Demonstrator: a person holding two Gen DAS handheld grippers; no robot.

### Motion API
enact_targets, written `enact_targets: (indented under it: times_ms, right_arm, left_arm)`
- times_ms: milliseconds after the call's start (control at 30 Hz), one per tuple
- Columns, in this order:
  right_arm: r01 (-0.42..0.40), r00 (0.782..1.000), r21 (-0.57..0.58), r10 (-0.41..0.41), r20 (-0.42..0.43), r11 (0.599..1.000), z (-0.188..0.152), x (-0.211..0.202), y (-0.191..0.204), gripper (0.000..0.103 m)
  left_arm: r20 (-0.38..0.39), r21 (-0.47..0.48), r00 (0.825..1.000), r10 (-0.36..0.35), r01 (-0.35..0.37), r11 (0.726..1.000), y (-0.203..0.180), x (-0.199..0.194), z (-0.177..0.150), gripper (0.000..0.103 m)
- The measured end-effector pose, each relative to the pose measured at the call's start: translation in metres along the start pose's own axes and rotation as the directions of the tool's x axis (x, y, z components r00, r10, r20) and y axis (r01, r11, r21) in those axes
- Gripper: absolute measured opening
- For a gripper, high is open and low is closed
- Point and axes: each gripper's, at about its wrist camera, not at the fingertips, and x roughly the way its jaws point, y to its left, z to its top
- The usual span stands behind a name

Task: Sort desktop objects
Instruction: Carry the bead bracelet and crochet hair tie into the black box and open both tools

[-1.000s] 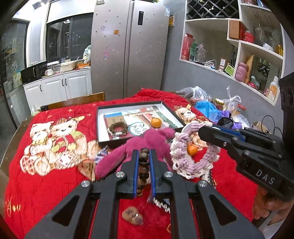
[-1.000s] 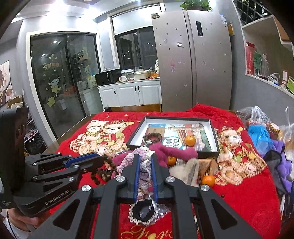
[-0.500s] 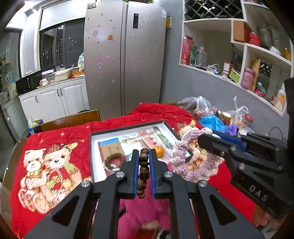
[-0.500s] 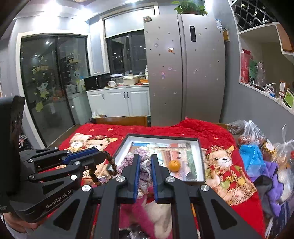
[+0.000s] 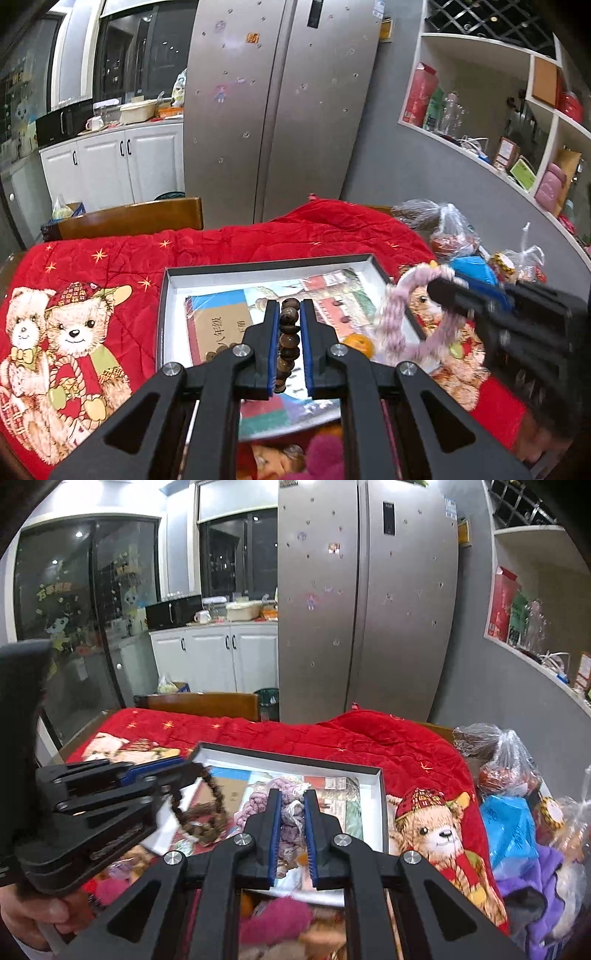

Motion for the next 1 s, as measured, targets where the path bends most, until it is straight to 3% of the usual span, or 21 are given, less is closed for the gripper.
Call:
enact_targets:
  times_ms: [167,367,700,1000]
  right_arm:
    - [-0.024,0.999,0.055,0.026,-0.036,0.998,0.004,0.040,-0.020,0.012]
    - [-0.056,0.994,0.096,0.064,-0.084,0.994,-0.004,0.072,-0.026,0.012]
    - [-0.037,0.992,0.059,0.043,-0.114,0.998,-0.009,0.084,-0.018,0.012]
    - [-0.072,0.990,0.073,0.080,-0.114,0.995,-0.010,0.086,-0.017,0.012]
  left_arm:
    - [-0.056,0.015,0.998,0.029,-0.028,0.999,0.008,0.027,-0.010,0.011]
    - [-0.065,0.050,0.997,0.050,-0.047,0.998,0.004,0.034,-0.015,0.011]
    - [-0.084,0.044,0.995,0.045,-0.041,0.998,0.005,0.038,-0.017,0.011]
    - [-0.083,0.059,0.995,0.054,-0.049,0.997,0.002,0.036,-0.018,0.011]
